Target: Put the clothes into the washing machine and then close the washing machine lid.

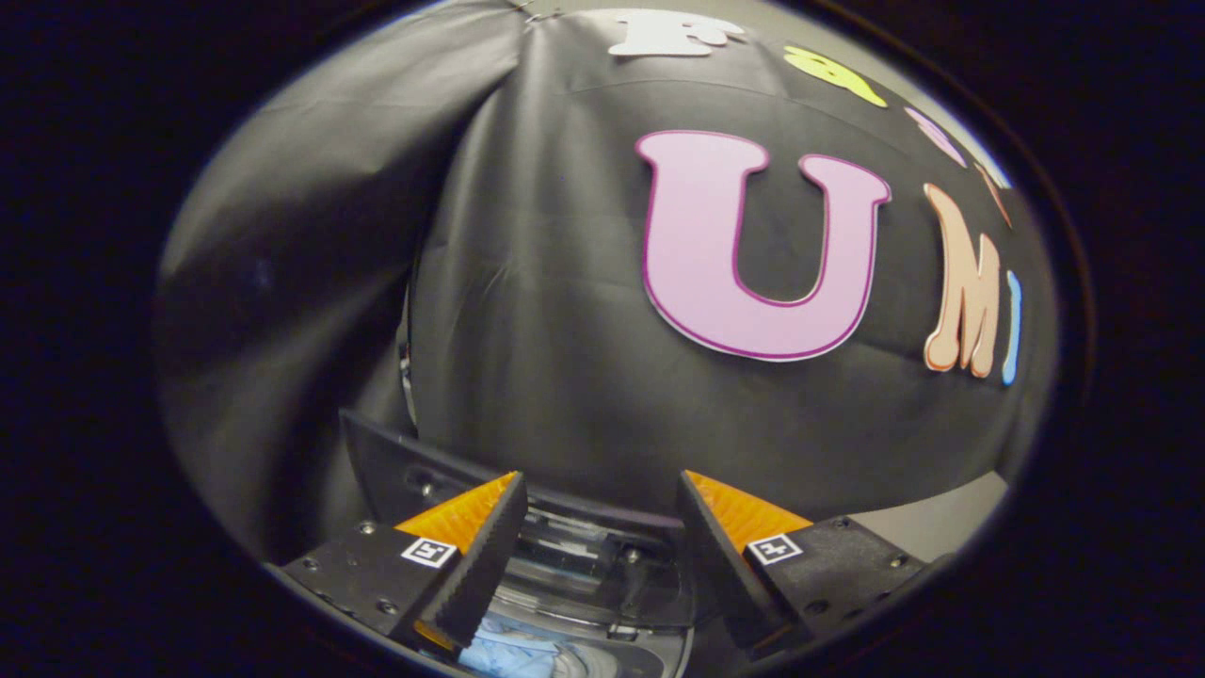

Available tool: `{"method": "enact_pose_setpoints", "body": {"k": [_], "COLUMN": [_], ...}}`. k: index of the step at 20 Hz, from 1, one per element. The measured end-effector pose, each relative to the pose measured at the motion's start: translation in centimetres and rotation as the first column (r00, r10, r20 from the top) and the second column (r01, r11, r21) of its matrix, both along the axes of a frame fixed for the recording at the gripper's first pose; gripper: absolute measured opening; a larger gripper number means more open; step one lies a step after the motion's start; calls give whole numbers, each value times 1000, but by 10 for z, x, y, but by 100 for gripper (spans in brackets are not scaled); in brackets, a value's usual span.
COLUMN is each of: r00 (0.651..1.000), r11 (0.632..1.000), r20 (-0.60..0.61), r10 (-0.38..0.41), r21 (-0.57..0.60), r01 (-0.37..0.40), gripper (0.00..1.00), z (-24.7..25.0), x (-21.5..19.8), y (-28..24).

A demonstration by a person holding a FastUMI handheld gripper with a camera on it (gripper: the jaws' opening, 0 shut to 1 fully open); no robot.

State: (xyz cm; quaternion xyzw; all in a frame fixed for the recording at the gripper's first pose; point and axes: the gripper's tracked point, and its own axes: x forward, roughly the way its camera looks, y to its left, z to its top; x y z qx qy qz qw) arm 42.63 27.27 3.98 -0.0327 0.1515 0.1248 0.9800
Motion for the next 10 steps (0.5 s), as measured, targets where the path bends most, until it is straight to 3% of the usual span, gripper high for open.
{"method": "enact_pose_setpoints", "body": {"k": [7, 10], "r00": [992, 985], "r11": [994, 996], "r20": [-81, -161], "r10": [-93, -65], "r21": [55, 48], "r01": [98, 73], "gripper": [97, 97], "z": [-19, -41], "x": [46, 44], "y": [-12, -5]}}
